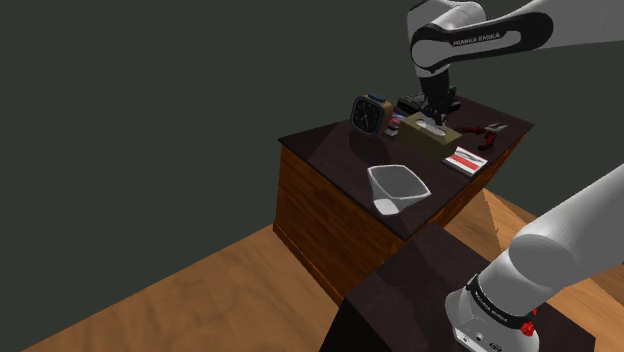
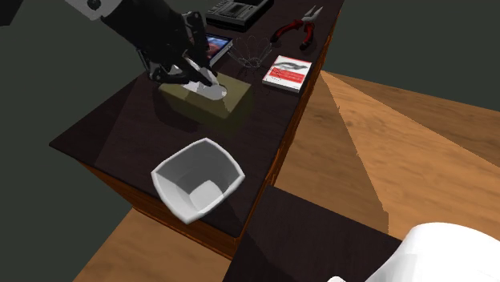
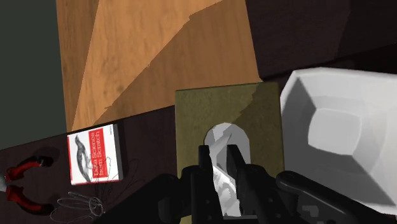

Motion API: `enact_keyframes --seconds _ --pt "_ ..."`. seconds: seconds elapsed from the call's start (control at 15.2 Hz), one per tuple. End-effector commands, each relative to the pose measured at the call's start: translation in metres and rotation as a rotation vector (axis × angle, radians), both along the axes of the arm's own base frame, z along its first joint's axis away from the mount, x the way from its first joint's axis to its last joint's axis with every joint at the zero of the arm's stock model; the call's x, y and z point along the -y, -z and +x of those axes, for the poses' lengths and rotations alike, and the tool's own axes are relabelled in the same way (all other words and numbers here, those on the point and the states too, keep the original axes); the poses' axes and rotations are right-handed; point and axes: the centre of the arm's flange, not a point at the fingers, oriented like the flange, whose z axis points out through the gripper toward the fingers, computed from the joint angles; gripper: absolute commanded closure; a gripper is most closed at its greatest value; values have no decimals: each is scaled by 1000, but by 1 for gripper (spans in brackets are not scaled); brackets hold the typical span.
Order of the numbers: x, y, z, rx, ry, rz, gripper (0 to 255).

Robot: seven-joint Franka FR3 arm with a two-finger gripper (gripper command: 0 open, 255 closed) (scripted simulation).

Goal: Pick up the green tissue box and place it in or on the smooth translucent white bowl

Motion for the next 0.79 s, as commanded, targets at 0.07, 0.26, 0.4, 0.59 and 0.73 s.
enact_keyframes --seconds 0.07,0.26,0.4,0.59,0.73 --pt "-34 -10 -20 0 1 -1 255" --pt "-67 -20 -39 0 1 -1 255" --pt "-86 -21 -50 0 1 -1 255" --pt "-86 -5 -50 0 1 -1 255" --pt "-86 5 -50 0 1 -1 255"
